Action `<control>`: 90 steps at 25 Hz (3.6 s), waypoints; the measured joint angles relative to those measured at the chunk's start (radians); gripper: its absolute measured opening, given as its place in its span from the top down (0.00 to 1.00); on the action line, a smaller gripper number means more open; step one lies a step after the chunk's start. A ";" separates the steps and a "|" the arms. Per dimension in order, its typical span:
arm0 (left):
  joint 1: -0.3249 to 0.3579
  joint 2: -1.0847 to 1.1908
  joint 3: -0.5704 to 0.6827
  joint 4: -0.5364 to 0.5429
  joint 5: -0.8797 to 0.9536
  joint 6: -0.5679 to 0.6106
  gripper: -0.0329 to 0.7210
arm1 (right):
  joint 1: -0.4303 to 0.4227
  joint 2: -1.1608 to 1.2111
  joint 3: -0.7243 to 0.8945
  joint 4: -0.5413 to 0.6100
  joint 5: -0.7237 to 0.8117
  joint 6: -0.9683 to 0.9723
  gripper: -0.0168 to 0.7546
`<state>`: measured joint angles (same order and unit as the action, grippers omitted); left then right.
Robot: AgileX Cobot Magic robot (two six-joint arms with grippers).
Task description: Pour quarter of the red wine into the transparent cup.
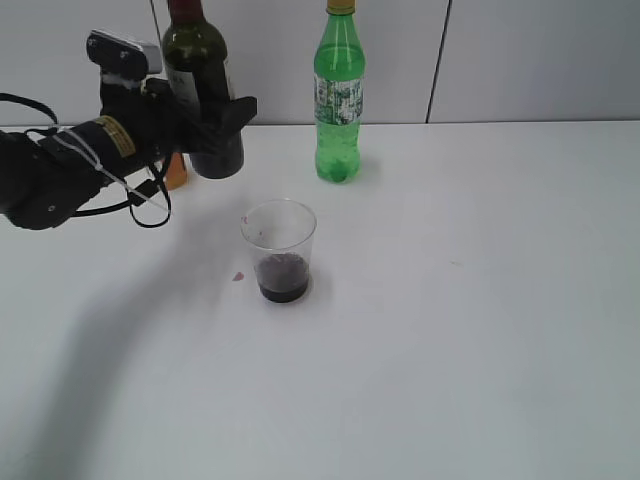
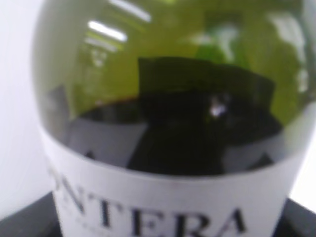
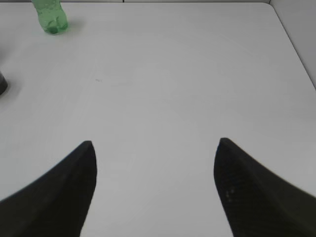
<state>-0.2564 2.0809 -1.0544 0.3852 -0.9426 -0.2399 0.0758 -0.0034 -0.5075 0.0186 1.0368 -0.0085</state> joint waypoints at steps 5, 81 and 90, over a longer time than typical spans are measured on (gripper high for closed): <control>0.000 0.120 -0.122 0.015 0.004 -0.006 0.23 | 0.000 0.000 0.000 0.000 0.000 0.000 0.21; 0.010 -0.531 -0.288 -0.041 1.239 -0.070 0.15 | 0.000 0.000 0.000 0.000 0.000 0.000 0.21; 0.181 -0.735 -0.288 -0.412 1.941 0.275 0.17 | 0.000 0.000 0.000 0.000 0.000 0.000 0.21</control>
<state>-0.0756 1.3457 -1.3427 -0.0265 0.9985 0.0351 0.0758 -0.0034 -0.5075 0.0186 1.0368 -0.0085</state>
